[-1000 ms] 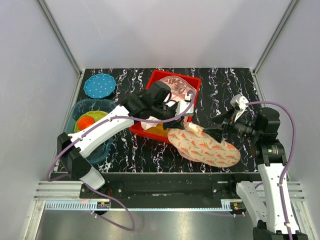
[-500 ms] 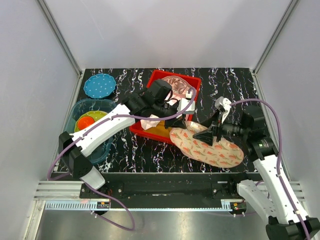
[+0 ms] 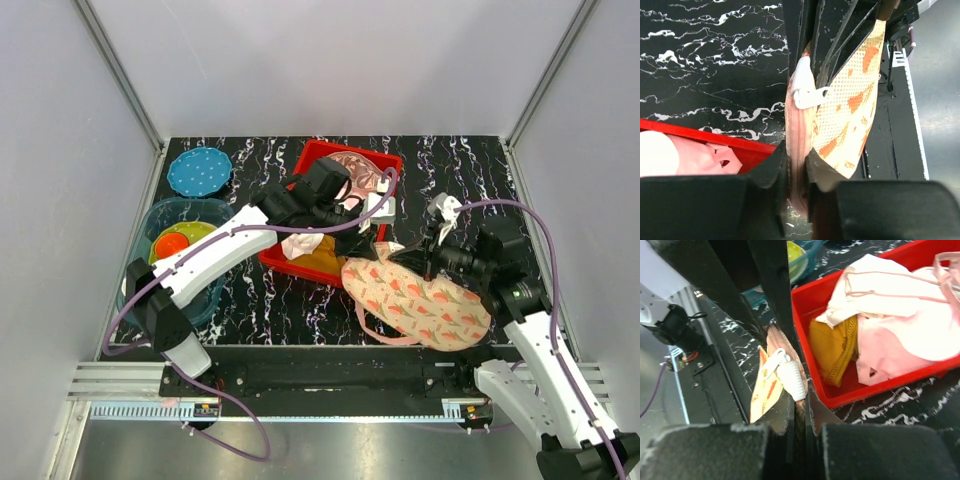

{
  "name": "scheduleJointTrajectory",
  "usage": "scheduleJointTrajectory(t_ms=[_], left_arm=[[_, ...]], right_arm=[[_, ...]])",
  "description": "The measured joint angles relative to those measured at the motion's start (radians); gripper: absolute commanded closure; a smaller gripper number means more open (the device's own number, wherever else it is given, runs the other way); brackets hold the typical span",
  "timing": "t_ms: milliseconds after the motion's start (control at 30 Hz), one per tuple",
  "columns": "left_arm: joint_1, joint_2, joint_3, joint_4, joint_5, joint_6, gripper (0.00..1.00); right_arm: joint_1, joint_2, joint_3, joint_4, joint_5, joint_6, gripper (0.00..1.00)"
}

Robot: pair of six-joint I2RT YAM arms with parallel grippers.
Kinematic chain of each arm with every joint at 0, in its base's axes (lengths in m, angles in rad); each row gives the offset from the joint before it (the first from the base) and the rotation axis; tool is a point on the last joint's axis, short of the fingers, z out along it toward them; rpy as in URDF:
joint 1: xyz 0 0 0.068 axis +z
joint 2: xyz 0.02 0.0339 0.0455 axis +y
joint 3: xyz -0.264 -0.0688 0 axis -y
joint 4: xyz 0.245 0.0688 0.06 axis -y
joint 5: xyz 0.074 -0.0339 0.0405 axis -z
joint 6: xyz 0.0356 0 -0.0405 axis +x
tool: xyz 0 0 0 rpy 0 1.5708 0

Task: Unzip the laundry bag and remove the bra

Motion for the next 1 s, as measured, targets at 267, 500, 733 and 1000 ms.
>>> scheduleJointTrajectory(t_ms=[267,500,733,1000], left_arm=[[0.003,0.0,0.009,0.071,-0.064,-0.164,0.01],[0.007,-0.107,-0.07,0.188,-0.274,-0.394,0.01],[0.013,-0.204,-0.151,0.439,-0.308,-0.866,0.04],[0.007,-0.109,-0.195,0.591,-0.246,-1.304,0.28]], right_arm=[[0.005,-0.14,-0.039,-0.119,0.251,-0.043,1.0],[0.005,-0.187,-0.039,-0.172,0.368,-0.068,1.0],[0.005,-0.175,-0.032,-0.188,0.439,-0.066,1.0],[0.005,-0.175,-0.021,-0.192,0.482,-0.066,1.0]])
